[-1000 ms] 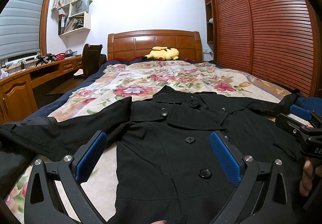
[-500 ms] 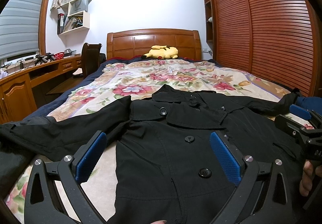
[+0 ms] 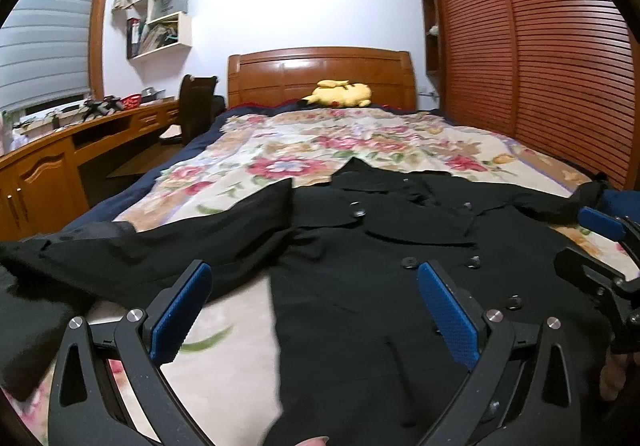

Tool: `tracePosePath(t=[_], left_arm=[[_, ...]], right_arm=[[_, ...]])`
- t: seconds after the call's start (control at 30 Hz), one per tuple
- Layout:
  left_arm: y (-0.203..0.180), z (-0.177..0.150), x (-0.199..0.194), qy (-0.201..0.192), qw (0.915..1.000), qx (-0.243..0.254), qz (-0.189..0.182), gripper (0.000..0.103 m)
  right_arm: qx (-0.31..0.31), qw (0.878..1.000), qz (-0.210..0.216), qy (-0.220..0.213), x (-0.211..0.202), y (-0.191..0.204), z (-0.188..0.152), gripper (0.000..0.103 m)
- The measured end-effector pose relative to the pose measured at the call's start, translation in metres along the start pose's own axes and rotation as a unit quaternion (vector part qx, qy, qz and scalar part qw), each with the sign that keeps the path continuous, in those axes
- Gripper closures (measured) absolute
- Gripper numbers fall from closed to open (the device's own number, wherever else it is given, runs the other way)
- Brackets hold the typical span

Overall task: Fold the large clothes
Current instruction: 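Grasp the coat sleeve nearest the left tool and lift it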

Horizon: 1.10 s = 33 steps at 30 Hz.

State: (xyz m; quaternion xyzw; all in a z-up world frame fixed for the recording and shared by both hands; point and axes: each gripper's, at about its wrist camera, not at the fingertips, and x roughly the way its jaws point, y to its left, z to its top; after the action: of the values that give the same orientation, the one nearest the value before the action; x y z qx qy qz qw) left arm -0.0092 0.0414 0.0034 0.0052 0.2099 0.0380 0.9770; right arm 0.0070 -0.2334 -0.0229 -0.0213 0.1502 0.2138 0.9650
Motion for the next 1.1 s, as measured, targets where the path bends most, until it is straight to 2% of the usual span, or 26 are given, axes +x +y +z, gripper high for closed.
tracePosePath(t=[0.23, 0.43, 0.67, 0.9, 1.1], left_arm=[[0.038, 0.001, -0.003, 0.012, 0.9989, -0.008, 0.044, 0.000], [0.070, 0.000, -0.009, 0.026, 0.9977, -0.037, 0.050, 0.000], [0.103, -0.002, -0.014, 0.042, 0.9959, -0.035, 0.072, 0.000], [0.147, 0.001, -0.011, 0.064, 0.9940, -0.057, 0.068, 0.001], [0.176, 0.004, -0.007, 0.076, 0.9909, -0.040, 0.104, 0.007]], right_arm=[[-0.012, 1.000, 0.017, 0.005, 0.009, -0.004, 0.006, 0.000], [-0.019, 1.000, 0.024, 0.006, 0.014, -0.006, 0.008, 0.000], [-0.030, 0.999, 0.033, 0.015, 0.022, 0.000, 0.015, 0.000], [-0.039, 0.998, 0.044, 0.023, 0.027, 0.010, 0.031, 0.000], [-0.058, 0.997, 0.055, 0.019, 0.027, 0.032, 0.043, 0.001]])
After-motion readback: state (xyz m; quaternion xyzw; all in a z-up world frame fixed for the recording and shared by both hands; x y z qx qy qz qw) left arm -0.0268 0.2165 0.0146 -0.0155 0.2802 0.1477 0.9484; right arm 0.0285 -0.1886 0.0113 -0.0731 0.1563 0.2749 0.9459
